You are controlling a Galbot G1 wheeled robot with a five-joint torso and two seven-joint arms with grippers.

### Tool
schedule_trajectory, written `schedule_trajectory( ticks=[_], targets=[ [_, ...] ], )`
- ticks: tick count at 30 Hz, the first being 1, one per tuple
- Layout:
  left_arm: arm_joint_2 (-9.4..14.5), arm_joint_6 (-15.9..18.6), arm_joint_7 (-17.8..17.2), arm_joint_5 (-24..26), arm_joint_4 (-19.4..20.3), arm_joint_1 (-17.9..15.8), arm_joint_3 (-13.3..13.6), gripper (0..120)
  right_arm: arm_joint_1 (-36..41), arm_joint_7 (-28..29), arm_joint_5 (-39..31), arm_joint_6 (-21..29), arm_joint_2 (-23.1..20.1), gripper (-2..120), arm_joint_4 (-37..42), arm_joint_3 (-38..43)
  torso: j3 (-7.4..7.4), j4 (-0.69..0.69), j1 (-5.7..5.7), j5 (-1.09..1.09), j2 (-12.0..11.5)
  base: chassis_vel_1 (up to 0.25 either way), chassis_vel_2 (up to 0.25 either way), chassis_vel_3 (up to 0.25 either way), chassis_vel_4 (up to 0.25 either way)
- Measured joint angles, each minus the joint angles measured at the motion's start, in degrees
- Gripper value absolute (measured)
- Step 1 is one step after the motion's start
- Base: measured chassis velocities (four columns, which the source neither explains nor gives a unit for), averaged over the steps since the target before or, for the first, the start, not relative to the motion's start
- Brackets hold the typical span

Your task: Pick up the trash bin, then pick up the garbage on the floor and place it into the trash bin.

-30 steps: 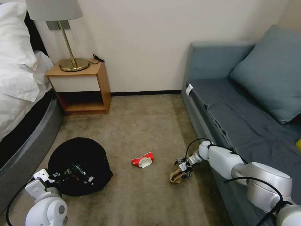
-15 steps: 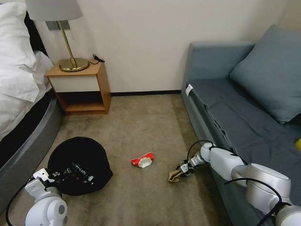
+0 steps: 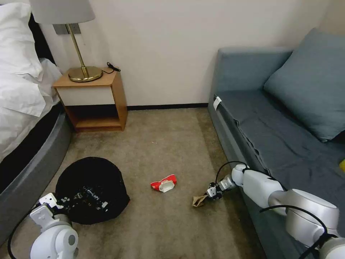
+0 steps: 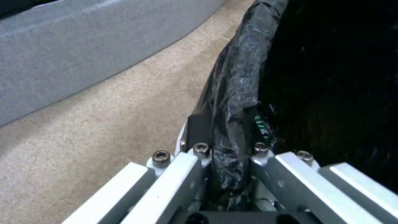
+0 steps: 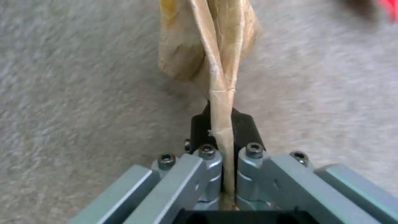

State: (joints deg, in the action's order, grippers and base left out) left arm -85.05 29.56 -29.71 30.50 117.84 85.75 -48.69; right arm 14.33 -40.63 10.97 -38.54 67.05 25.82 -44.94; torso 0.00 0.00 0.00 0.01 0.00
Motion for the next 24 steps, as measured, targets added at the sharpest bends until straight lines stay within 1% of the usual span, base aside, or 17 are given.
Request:
schedule_trajectory(
  ticks=[3, 4, 5, 6, 7, 9, 10, 12, 14, 15, 16, 18, 19, 20, 21, 23, 24],
  targets=[
    [-0.05, 0.23, -0.02, -0.03, 0.15, -0.02, 0.03, 2, -1.04, 0.01, -6.11, 0.96, -3.01, 0, 5.32, 0.04, 0.00, 0.01, 0.00, 0.01, 0.00, 0.000, 0.000, 0.000, 0.000],
    [-0.05, 0.29, -0.04, -0.08, 0.21, -0.02, 0.07, 2, -1.47, 0.04, -8.42, 1.54, -4.16, 0, 7.48, 0.16, 0.00, 0.00, 0.00, -0.03, 0.00, 0.000, 0.000, 0.000, 0.000],
    [-0.05, 0.29, -0.04, -0.08, 0.21, -0.02, 0.07, 2, -1.47, 0.04, -8.42, 1.54, -4.16, 0, 7.48, 0.16, 0.00, 0.00, 0.00, -0.03, 0.00, 0.000, 0.000, 0.000, 0.000],
    [-0.07, 0.39, -0.04, -0.10, 0.29, -0.03, 0.13, 2, -2.06, 0.29, -11.26, 2.57, -5.59, 0, 10.83, 0.32, 0.00, -0.01, 0.00, -0.03, 0.00, 0.000, 0.000, 0.000, 0.000],
    [-0.12, 0.53, -0.04, -0.10, 0.44, -0.05, 0.24, 2, -2.70, 0.83, -14.07, 4.16, -7.04, 0, 14.81, 0.41, 0.00, 0.00, 0.00, 0.00, 0.00, 0.000, 0.000, 0.000, 0.000],
    [-0.21, 0.79, -0.12, -0.03, 0.68, -0.04, 0.37, 2, -3.93, 2.60, -19.78, 7.80, -9.46, 0, 23.30, 0.46, 0.00, -0.02, 0.00, -0.03, 0.00, 0.000, 0.000, 0.000, 0.000],
    [-0.21, 0.79, -0.12, -0.03, 0.68, -0.04, 0.37, 2, -3.93, 2.60, -19.78, 7.80, -9.46, 0, 23.30, 0.46, 0.00, -0.02, 0.00, -0.03, 0.00, 0.000, 0.000, 0.000, 0.000],
    [-0.29, 1.03, -0.14, 0.16, 0.98, 0.08, 0.68, 2, -5.46, 5.83, -27.44, 13.01, -11.04, 0, 32.85, 0.41, 0.00, 0.02, 0.00, -0.02, 0.00, 0.000, 0.000, 0.000, 0.000],
    [-0.35, 1.13, -0.19, 0.25, 1.10, 0.16, 0.87, 2, -6.36, 9.21, -32.77, 16.04, -11.46, 0, 38.66, -0.08, 0.00, 0.00, 0.00, -0.05, 0.00, 0.000, 0.000, 0.000, 0.000],
    [-0.39, 1.20, -0.20, 0.27, 1.18, 0.16, 1.04, 2, -6.99, 12.18, -36.53, 18.25, -11.45, 0, 43.18, -0.66, 0.00, 0.02, 0.00, -0.02, 0.00, 0.000, 0.000, 0.000, 0.000],
    [-0.39, 1.20, -0.20, 0.27, 1.18, 0.16, 1.04, 2, -6.99, 12.18, -36.53, 18.25, -11.45, 0, 43.18, -0.66, 0.00, 0.02, 0.00, -0.02, 0.00, 0.000, 0.000, 0.000, 0.000],
    [-0.48, 1.32, -0.20, 0.28, 1.41, 0.17, 1.25, 2, -7.71, 16.36, -40.53, 21.26, -11.07, 0, 48.59, -1.63, 0.00, 0.02, 0.00, -0.03, 0.00, 0.000, 0.000, 0.000, 0.000],
    [-0.55, 1.58, -0.22, 0.31, 1.68, 0.17, 1.48, 2, -8.49, 20.99, -44.98, 24.15, -9.84, 0, 54.26, -3.01, 0.00, 0.02, 0.00, -0.02, 0.00, 0.000, 0.000, 0.000, 0.000],
    [-0.56, 1.78, -0.25, 0.34, 1.82, 0.17, 1.74, 2, -9.37, 25.66, -48.88, 26.56, -7.41, 0, 58.42, -4.98, 0.00, -0.01, 0.00, -0.04, 0.00, 0.000, 0.000, 0.000, 0.000],
    [-0.56, 1.78, -0.25, 0.34, 1.82, 0.17, 1.74, 2, -9.37, 25.66, -48.88, 26.56, -7.41, 0, 58.42, -4.98, 0.00, -0.01, 0.00, -0.04, 0.00, 0.000, 0.000, 0.000, 0.000],
    [-0.60, 1.88, -0.25, 0.44, 1.89, 0.17, 2.00, 2, -10.17, 31.98, -53.93, 28.85, -1.49, 0, 61.98, -8.43, 0.00, 0.01, 0.00, -0.03, 0.00, 0.000, 0.000, 0.000, 0.000],
    [-0.60, 1.88, -0.25, 0.44, 1.89, 0.17, 2.00, 2, -10.17, 31.98, -53.93, 28.85, -1.49, 0, 61.98, -8.43, 0.00, 0.01, 0.00, -0.03, 0.00, 0.000, 0.000, 0.000, 0.000]
  ],
)
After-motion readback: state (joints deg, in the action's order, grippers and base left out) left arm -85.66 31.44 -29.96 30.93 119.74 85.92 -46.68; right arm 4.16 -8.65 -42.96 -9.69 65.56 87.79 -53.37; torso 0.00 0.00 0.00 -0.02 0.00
